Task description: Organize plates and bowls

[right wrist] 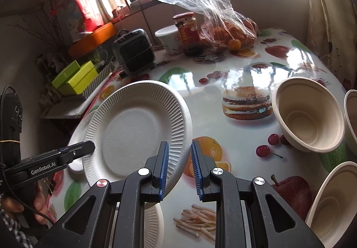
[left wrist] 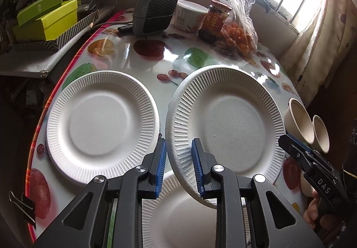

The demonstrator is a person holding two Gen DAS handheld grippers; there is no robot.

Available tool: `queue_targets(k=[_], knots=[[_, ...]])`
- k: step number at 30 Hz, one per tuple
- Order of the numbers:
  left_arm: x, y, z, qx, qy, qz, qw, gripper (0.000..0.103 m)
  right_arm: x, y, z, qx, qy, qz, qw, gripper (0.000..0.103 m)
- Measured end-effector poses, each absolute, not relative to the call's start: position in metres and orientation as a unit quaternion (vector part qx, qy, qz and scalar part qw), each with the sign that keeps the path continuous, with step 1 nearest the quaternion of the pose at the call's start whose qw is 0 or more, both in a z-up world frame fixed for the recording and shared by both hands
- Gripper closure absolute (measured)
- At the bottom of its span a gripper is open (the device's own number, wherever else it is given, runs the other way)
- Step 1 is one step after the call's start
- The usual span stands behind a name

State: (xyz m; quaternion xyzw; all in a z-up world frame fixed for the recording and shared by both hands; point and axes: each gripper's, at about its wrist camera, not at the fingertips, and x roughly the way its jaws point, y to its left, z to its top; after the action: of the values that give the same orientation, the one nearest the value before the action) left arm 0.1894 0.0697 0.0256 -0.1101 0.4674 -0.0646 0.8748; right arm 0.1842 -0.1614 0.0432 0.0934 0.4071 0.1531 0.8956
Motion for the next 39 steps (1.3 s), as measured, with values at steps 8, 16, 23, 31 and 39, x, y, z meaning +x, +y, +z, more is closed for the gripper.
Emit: queue_targets(k=[8, 16, 23, 31, 39], knots=[[0.166, 0.077, 0.027, -0.115, 0.463, -0.056, 0.877, 0.079, 0.162, -0.153, 0.045, 0.087, 0.407, 0.164, 0.894, 0.082], [0.141, 0.083, 0.023, -0.122, 0.462, -0.051, 0.877, 0.079, 0.144, -0.148, 0.043, 0.083, 0.411, 0.174, 0.891, 0.082], [0.123, 0.088, 0.013, -0.132, 0.465, -0.049, 0.874, 0.079, 0.131, -0.146, 0.035, 0.083, 0.42, 0.179, 0.886, 0.082], [0.105, 0.092, -0.001, -0.144, 0.475, -0.042, 0.867, 0.079, 0.12, -0.142, 0.027, 0.076, 0.43, 0.187, 0.88, 0.082], [0.094, 0.098, -0.007, -0.147, 0.478, -0.033, 0.865, 0.079, 0.113, -0.137, 0.02, 0.072, 0.438, 0.195, 0.875, 0.082]])
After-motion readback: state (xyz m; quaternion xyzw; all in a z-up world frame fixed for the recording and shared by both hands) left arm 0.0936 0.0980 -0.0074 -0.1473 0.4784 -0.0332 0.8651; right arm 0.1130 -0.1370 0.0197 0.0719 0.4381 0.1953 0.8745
